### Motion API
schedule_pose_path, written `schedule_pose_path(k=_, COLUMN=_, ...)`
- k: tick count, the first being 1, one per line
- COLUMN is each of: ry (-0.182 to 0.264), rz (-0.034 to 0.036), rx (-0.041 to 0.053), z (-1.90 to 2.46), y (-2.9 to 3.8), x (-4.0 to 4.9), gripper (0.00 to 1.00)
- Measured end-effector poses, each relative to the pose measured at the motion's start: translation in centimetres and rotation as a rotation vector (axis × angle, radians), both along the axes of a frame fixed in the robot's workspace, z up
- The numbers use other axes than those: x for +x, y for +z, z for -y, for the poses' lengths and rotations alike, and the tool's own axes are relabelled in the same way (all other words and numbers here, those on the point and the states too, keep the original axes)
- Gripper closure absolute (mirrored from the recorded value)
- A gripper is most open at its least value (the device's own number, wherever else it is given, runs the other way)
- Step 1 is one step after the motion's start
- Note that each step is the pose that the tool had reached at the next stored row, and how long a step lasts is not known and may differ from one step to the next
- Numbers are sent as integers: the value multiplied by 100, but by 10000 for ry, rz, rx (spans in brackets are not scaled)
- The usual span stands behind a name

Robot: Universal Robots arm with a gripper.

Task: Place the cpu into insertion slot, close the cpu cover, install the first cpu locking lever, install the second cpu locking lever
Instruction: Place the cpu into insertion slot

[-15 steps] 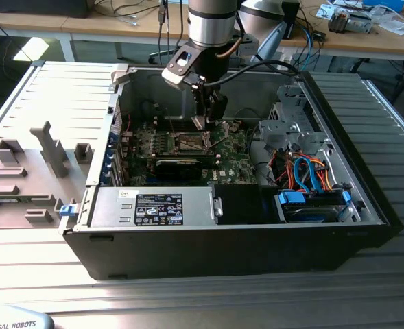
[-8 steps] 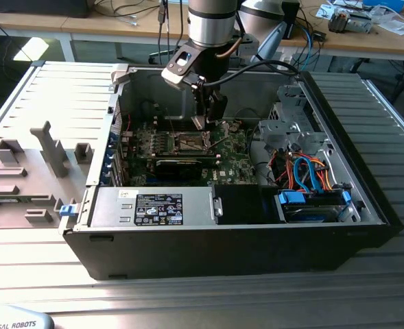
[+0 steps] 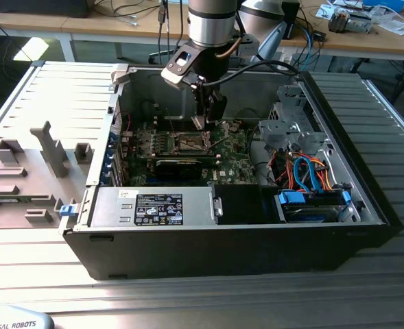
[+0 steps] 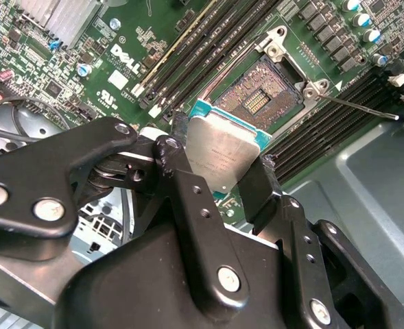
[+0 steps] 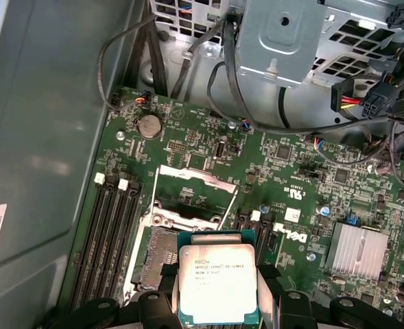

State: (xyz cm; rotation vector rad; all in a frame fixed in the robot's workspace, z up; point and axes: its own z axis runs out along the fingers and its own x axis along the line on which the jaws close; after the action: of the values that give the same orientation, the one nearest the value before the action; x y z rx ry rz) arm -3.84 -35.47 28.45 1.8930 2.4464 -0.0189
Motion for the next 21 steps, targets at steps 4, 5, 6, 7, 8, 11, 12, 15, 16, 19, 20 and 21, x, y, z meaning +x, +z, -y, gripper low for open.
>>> schedule_pose_path(k=4, ry=-39, rz=0, rx=1, z=0, y=0, x=0, gripper=46)
schedule_pose_path(k=5, ry=-48, rz=0, rx=1, z=0, y=0, x=0, gripper=46)
schedule_pose_path(k=6, ry=-59, rz=0, rx=1, z=0, y=0, x=0, gripper=46)
schedule_pose_path(k=7, ry=-67, rz=0, rx=1, z=0, y=0, x=0, gripper=46)
schedule_pose_path(k=8, ry=-73, rz=0, rx=1, z=0, y=0, x=0, gripper=46)
schedule_pose_path(k=11, ry=-92, rz=0, rx=0, z=0, y=0, x=0, gripper=46)
schedule_pose_path(k=12, ry=-102, rz=0, rx=1, z=0, y=-1, x=0, gripper=46)
schedule_pose_path(k=15, ry=-120, rz=0, rx=0, z=0, y=0, x=0, gripper=46)
schedule_pose_path(k=16, ry=-124, rz=0, rx=0, z=0, y=0, x=0, gripper=46)
schedule_pose_path(k=19, ry=-138, rz=0, rx=1, z=0, y=-1, x=0, gripper=46)
schedule_pose_path(k=20, ry=-143, rz=0, rx=1, z=0, y=0, x=0, gripper=46)
schedule_pose_path(k=21, ry=-148, rz=0, rx=1, z=0, y=0, x=0, gripper=46)
